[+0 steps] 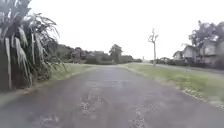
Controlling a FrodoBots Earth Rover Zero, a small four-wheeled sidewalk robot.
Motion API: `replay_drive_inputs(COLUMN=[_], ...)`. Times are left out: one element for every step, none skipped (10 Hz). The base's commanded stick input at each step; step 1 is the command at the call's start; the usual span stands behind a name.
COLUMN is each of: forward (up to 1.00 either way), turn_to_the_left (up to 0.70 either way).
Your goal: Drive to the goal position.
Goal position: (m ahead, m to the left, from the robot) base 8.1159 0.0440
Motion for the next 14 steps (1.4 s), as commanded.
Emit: replay_drive_inputs(forward=[0.85, 0.85, 0.85, 0.85, 0.7, 0.7, 0.7, 0.7, 0.7, 0.7, 0.7, 0.7, 0.7, 0.7], turn_to_the_left=[0.0, 0.0, 0.0, 0.0, 0.0, 0.0, 0.0, 0.0, 0.0, 0.0, 0.0, 0.0, 0.0, 0.0])
